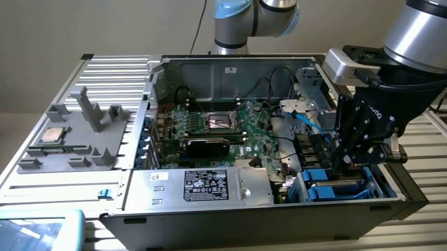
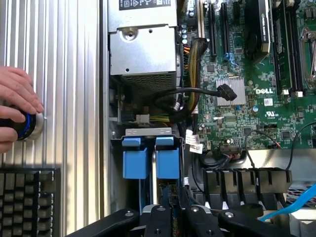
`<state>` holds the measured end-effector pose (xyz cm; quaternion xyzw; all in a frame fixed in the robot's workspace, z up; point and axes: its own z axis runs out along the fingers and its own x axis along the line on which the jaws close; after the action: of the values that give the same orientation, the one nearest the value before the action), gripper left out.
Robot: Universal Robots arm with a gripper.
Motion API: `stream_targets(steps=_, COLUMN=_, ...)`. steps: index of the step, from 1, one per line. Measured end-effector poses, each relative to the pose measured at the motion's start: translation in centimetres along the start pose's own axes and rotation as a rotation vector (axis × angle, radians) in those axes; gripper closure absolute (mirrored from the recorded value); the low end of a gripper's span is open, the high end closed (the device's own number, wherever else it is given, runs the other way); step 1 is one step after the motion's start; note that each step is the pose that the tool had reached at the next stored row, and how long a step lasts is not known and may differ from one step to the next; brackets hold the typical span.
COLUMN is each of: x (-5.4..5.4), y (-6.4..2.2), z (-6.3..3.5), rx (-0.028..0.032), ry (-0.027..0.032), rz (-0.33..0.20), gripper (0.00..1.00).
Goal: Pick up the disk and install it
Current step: 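Insert the first disk wire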
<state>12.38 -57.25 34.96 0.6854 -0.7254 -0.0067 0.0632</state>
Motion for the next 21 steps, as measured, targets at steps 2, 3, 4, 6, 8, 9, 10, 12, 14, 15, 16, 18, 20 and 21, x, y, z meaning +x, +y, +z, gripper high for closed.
stream_targets(steps=2, x=-0.01, y=-0.03, z=0.07, rx=0.002, ry=-0.0007, rz=0.0, gripper=0.84)
stream_targets(steps=3, x=-0.02, y=-0.04, z=0.11, rx=0.0038, ry=-0.0013, rz=0.0, gripper=0.84)
stream_targets(steps=4, x=-0.03, y=-0.05, z=0.17, rx=0.0057, ry=-0.0016, rz=0.0, gripper=0.84)
stream_targets(steps=6, x=-0.04, y=-0.05, z=0.27, rx=0.0115, ry=-0.0036, rz=0.001, gripper=0.84)
stream_targets(steps=8, x=-0.04, y=-0.06, z=0.34, rx=0.0169, ry=-0.0076, rz=0.001, gripper=0.84)
stream_targets(steps=9, x=-0.05, y=-0.06, z=0.36, rx=0.0185, ry=-0.0099, rz=0.0, gripper=0.84)
stream_targets(steps=10, x=-0.05, y=-0.05, z=0.38, rx=0.0197, ry=-0.0114, rz=0.0, gripper=0.84)
stream_targets(steps=12, x=-0.05, y=0.0, z=0.44, rx=0.02, ry=-0.0117, rz=0.0, gripper=0.84)
stream_targets(steps=14, x=-0.05, y=0.03, z=0.5, rx=0.0201, ry=-0.0117, rz=0.0, gripper=0.84)
stream_targets(steps=15, x=-0.05, y=0.02, z=0.52, rx=0.0203, ry=-0.0117, rz=0.0, gripper=0.84)
stream_targets(steps=16, x=-0.05, y=0.02, z=0.55, rx=0.0206, ry=-0.0116, rz=0.0, gripper=0.84)
stream_targets(steps=18, x=-0.06, y=0.02, z=0.63, rx=0.0211, ry=-0.0118, rz=0.001, gripper=0.84)
stream_targets(steps=20, x=-0.07, y=0.02, z=0.71, rx=0.0213, ry=-0.0118, rz=0.001, gripper=0.84)
stream_targets(steps=21, x=-0.07, y=0.01, z=0.73, rx=0.0213, ry=-0.0116, rz=0.001, gripper=0.84)
